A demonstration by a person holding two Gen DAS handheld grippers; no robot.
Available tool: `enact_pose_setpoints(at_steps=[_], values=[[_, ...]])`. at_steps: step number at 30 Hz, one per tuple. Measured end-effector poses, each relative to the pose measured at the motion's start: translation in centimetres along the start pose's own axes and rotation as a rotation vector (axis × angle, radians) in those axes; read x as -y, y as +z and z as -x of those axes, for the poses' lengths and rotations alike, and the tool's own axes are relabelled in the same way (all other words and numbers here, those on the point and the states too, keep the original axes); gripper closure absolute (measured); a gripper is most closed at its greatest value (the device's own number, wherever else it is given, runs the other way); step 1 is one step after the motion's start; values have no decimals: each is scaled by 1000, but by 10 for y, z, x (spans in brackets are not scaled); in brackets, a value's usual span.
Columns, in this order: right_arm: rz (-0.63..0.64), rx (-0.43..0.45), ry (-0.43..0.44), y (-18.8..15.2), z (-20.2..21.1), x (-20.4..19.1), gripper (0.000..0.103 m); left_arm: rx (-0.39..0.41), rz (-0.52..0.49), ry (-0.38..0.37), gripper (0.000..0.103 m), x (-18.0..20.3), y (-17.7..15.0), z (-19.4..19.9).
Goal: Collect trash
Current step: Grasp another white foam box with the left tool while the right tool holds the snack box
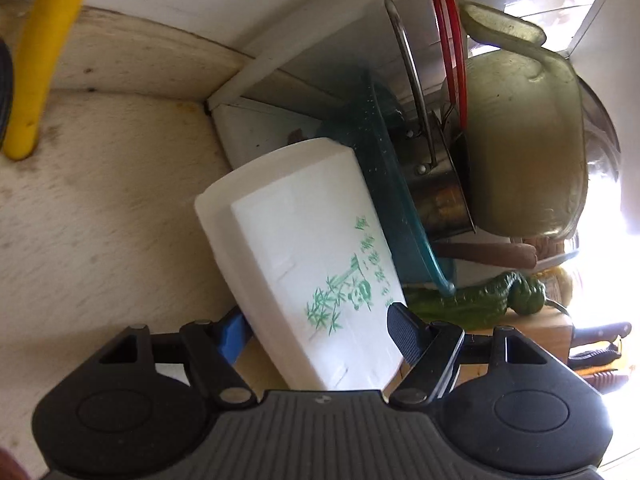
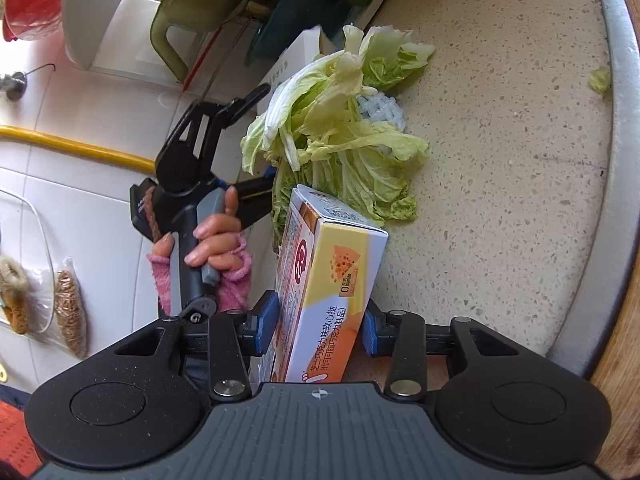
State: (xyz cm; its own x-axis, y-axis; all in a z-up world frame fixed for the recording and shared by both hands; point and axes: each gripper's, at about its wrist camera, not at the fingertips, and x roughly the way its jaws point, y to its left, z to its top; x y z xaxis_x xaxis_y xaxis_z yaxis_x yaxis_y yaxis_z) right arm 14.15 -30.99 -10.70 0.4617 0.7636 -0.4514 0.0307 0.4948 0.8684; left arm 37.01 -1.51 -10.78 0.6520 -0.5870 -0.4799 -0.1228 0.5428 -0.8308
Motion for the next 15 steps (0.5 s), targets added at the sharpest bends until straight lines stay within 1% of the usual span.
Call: enact_pose_setpoints(at_steps=[3, 5, 6, 7, 9, 11, 14, 15], values=[[5, 4, 5, -2, 0, 1, 54, 18, 0, 11, 37, 5, -1, -5], [2, -3, 13, -1, -1, 3, 54, 11, -8, 25, 45, 5, -2, -5], [-4, -6, 17, 0, -1, 4, 54, 5, -7, 30, 47, 6, -3, -6], [-11, -4, 14, 0, -1, 5, 56, 1, -2, 27, 51, 6, -3, -3], [-33, 13, 6, -2, -2, 6, 56, 2, -14, 29, 57, 6, -4, 6], [-40, 18, 8, -4, -2, 6, 56, -4, -22, 24, 65, 5, -5, 16], [-36, 34, 10, -9, 2, 1, 59, -7, -38, 11, 71, 7, -7, 32], [-33, 42, 11, -11, 4, -1, 60, -7, -45, 5, 72, 8, -8, 39]])
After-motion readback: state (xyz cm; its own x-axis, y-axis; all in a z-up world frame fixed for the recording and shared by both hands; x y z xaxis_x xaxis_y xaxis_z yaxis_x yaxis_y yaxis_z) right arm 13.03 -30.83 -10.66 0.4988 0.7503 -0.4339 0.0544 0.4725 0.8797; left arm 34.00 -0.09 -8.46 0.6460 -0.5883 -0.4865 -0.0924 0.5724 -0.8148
